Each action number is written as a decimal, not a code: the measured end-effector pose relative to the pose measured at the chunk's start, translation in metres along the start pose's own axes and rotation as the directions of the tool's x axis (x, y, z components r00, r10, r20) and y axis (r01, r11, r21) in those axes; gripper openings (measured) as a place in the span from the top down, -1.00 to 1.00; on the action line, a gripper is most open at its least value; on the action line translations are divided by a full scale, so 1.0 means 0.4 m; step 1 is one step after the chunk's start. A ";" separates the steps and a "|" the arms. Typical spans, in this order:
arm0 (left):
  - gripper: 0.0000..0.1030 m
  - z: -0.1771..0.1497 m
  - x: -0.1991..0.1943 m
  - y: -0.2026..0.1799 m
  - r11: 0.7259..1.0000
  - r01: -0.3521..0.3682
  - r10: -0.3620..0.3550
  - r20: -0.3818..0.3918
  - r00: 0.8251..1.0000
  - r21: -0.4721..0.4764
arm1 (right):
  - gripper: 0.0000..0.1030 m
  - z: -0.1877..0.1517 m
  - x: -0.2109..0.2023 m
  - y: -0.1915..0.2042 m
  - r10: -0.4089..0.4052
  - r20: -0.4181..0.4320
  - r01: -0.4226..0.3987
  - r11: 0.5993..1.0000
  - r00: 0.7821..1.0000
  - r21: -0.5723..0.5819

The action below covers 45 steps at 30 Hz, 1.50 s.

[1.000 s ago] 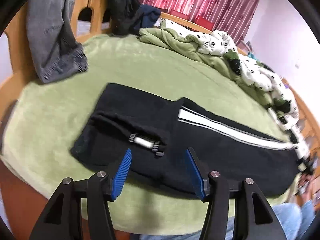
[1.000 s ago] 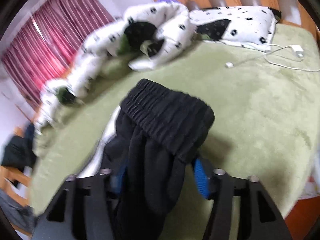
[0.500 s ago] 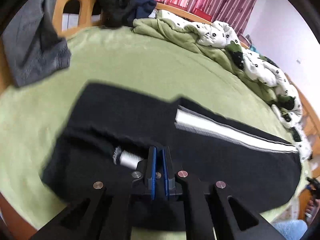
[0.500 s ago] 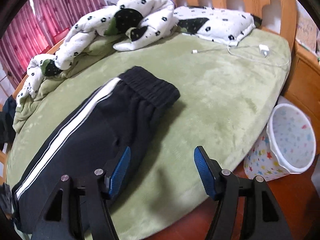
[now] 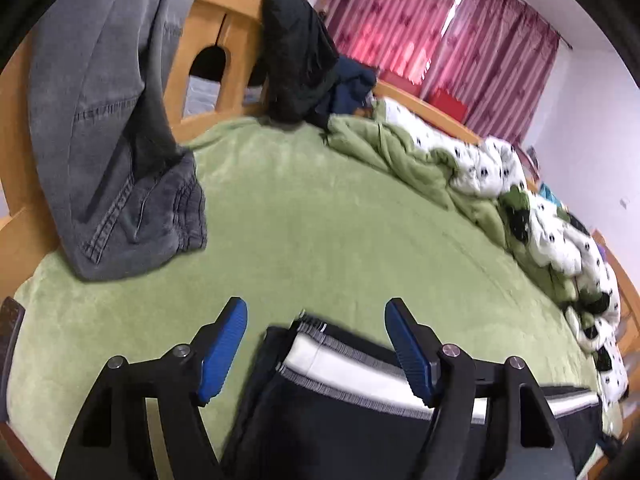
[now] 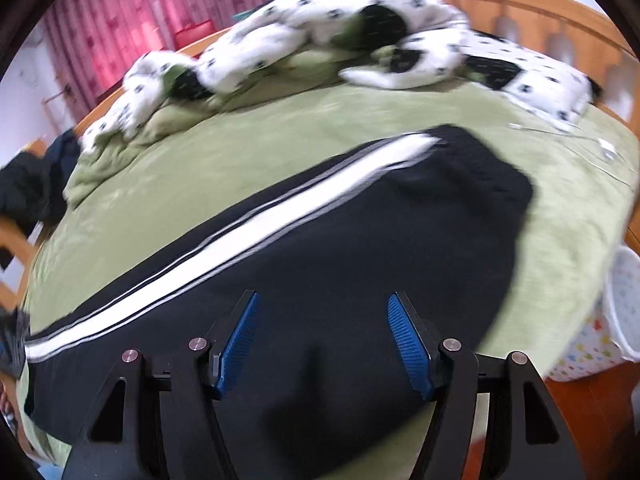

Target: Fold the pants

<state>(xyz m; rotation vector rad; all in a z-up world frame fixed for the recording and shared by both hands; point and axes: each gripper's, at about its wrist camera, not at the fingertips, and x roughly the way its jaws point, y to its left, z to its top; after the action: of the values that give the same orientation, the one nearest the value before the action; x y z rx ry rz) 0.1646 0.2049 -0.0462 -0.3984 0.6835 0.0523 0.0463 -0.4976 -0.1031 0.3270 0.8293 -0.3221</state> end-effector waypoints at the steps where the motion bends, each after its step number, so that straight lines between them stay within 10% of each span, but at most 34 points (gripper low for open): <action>1: -0.35 -0.013 0.005 0.007 1.000 0.026 -0.027 -0.029 0.999 -0.008 | -0.26 -0.005 0.010 0.024 0.019 -0.008 -0.019 1.000 1.000 -0.013; 15: -0.35 -0.411 -0.123 0.096 0.939 0.234 -0.293 -0.230 0.928 -0.253 | -0.27 -0.115 0.023 0.145 0.138 -0.077 -0.142 0.989 0.987 -0.041; 24: -0.35 -0.439 -0.055 0.195 0.828 0.246 -0.322 -0.067 0.944 -0.504 | -0.26 -0.165 -0.040 0.081 0.093 -0.078 -0.097 0.994 0.993 -0.051; 28: -0.27 -0.414 -0.033 0.174 0.853 0.198 -0.256 -0.057 0.965 -0.483 | -0.27 -0.187 -0.056 0.025 0.086 -0.076 -0.084 0.996 0.993 0.026; 31: 0.91 -0.369 -0.030 0.168 0.891 0.146 -0.192 -0.066 0.979 -0.430 | -0.27 -0.199 -0.054 -0.005 0.105 -0.076 -0.096 0.989 0.992 0.110; 36: 0.87 -0.322 -0.122 0.187 0.915 0.208 -0.219 0.008 0.976 -0.345 | -0.27 -0.204 -0.065 0.004 0.109 -0.066 -0.102 0.989 0.992 0.105; 40: 0.86 -0.373 -0.091 0.204 0.941 0.107 -0.136 -0.070 0.988 -0.321 | -0.27 -0.201 -0.059 0.020 0.110 -0.078 -0.105 0.992 0.991 0.069; 45: 0.40 -0.405 -0.107 0.239 0.937 0.086 -0.129 -0.106 0.986 -0.339 | -0.27 -0.191 -0.044 0.040 0.106 -0.092 -0.105 0.994 0.990 0.014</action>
<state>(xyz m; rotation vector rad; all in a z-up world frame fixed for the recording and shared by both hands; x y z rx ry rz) 0.0165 0.2361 -0.1661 -0.7705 0.7789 0.0393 -0.0092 -0.4496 -0.1354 0.3952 0.8982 -0.2132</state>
